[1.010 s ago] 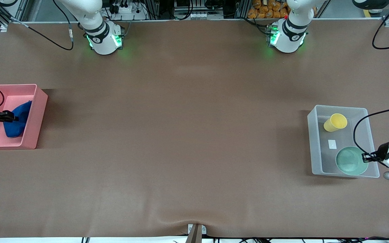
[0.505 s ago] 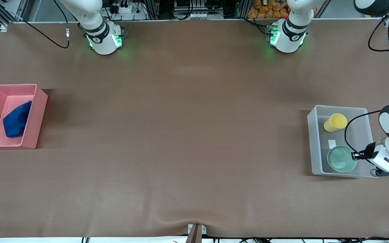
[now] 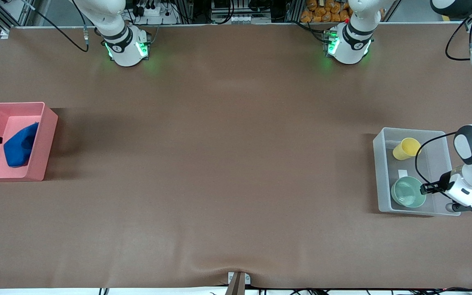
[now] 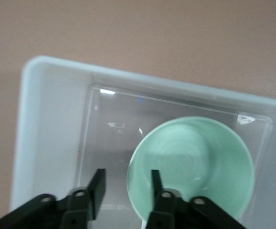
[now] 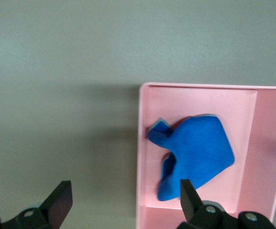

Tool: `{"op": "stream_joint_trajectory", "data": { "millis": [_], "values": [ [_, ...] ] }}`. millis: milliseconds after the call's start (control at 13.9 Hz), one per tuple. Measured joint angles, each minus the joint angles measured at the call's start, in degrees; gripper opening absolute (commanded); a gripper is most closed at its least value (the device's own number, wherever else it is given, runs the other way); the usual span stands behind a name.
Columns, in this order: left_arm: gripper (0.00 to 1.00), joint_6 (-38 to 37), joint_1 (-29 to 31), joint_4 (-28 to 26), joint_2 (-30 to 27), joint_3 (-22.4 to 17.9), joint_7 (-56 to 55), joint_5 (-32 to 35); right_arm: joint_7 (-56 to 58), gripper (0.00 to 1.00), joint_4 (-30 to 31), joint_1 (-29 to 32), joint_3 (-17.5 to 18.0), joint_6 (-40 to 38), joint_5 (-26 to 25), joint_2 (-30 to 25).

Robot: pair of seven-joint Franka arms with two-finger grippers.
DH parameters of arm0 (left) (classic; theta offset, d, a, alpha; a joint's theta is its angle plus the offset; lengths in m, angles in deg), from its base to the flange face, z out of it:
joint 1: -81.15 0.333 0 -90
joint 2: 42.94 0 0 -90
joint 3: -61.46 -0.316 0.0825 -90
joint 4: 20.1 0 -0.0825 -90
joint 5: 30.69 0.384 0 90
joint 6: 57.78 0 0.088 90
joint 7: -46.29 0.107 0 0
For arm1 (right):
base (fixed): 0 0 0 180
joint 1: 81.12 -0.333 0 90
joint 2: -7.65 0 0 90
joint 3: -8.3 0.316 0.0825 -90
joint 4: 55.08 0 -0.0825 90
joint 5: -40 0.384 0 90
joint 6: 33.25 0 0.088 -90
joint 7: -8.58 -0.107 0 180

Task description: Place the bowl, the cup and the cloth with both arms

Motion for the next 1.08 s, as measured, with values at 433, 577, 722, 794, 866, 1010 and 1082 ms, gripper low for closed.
{"op": "stream_joint_trajectory", "data": {
  "millis": [433,577,722,794,866,1010,1082],
  "values": [
    [1.00,-11.3,-0.1,-0.1,-11.6,4.4,-0.3,-0.3,-21.5,1.00,3.9,-11.7,0.2,-3.8,0.0,-9.6],
    [1.00,-13.6,-0.2,-0.1,-14.3,6.1,-0.8,-0.9,-25.9,1.00,4.5,-14.9,0.3,-6.7,0.0,-13.4],
    [1.00,-16.0,-0.2,0.0,-16.9,7.8,-0.8,-1.0,-27.2,1.00,4.7,-16.4,1.3,-7.8,0.0,-16.9],
    [1.00,-17.8,-0.2,0.1,-18.3,8.5,-0.8,-1.0,-27.9,1.00,4.8,-16.6,2.3,-8.7,0.0,-18.5],
    [1.00,-19.8,-0.2,0.4,-19.6,9.2,-0.8,-1.0,-29.2,1.00,4.9,-16.7,3.3,-10.2,0.0,-19.9],
    [1.00,-24.4,-0.2,1.8,-21.8,10.7,-0.8,-1.0,-31.7,1.00,4.9,-17.2,5.2,-13.5,0.0,-21.8],
    [1.00,-26.8,-0.2,2.9,-22.6,11.3,-0.8,-1.0,-32.0,1.00,4.5,-17.8,5.6,-14.6,0.0,-22.2]
  ]
}}
